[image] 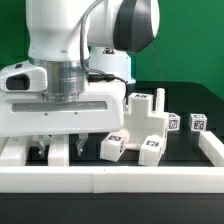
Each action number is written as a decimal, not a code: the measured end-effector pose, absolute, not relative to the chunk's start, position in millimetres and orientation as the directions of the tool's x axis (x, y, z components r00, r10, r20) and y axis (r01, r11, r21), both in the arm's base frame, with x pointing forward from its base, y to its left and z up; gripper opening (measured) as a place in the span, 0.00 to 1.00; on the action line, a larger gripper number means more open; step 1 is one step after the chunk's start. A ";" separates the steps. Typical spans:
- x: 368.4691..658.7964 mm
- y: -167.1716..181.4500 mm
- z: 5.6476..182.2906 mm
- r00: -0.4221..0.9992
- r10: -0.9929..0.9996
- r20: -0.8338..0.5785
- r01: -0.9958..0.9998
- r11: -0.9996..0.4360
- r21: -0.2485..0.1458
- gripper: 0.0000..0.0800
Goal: Assemble chair
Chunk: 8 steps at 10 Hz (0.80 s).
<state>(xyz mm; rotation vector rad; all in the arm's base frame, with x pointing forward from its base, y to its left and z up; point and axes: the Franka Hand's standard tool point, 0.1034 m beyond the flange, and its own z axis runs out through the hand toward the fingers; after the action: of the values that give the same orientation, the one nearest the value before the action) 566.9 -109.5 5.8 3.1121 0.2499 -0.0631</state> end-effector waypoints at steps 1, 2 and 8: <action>567.0 -108.8 5.7 0.986 0.160 -0.042 0.161 -0.987 0.015 0.36; 567.0 -108.7 5.7 0.986 0.160 -0.042 0.161 -0.987 0.015 0.36; 559.0 -108.8 15.0 0.993 0.114 -0.039 0.115 -0.993 0.013 0.36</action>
Offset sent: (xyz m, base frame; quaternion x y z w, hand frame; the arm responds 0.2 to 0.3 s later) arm 0.0009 -0.0012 0.0054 -0.0045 -0.0090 0.0125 0.9999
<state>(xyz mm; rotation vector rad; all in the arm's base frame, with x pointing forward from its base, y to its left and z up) 559.0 -108.8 15.0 3.1204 0.1796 -0.0595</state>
